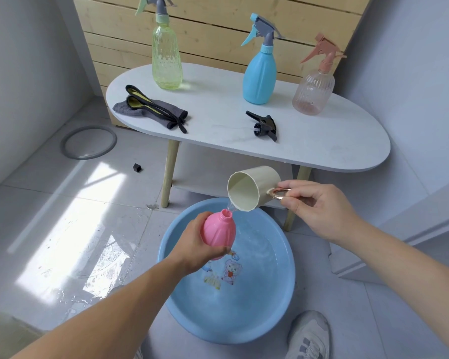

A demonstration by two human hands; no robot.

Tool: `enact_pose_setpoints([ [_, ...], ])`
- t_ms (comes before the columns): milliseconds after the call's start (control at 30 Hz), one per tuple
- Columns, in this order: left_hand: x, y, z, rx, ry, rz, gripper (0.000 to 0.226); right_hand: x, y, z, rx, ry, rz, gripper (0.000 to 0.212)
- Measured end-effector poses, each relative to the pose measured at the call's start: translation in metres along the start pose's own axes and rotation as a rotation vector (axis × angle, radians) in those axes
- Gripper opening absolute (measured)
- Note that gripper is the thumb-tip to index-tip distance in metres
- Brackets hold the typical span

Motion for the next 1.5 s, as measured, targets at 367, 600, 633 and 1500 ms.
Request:
enact_pose_setpoints([
  [367,-0.001,0.001,0.001,0.006,-0.006,0.005,0.087,0.0,0.002,-0.005,-0.072,-0.038,0.015,0.009],
  [600,-0.002,-0.001,0.001,0.023,-0.009,0.004,0.089,0.001,0.002,-0.002,-0.149,-0.081,0.025,0.009],
  [633,-0.002,-0.001,0.001,0.026,-0.009,0.003,0.089,0.0,0.002,-0.001,-0.16,-0.091,0.028,0.009],
  [1500,-0.004,0.0,-0.001,0.033,-0.011,0.02,0.087,-0.003,0.017,0.004,-0.401,-0.376,0.128,0.029],
])
Point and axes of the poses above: each hand's wrist, its own x-axis towards the middle knuckle, its own y-axis out of the palm, z = x × y, the point moved 3 cm from there along x, towards the middle knuckle, and after that the axes turned 10 degrees about x, right-handed, at the moved point
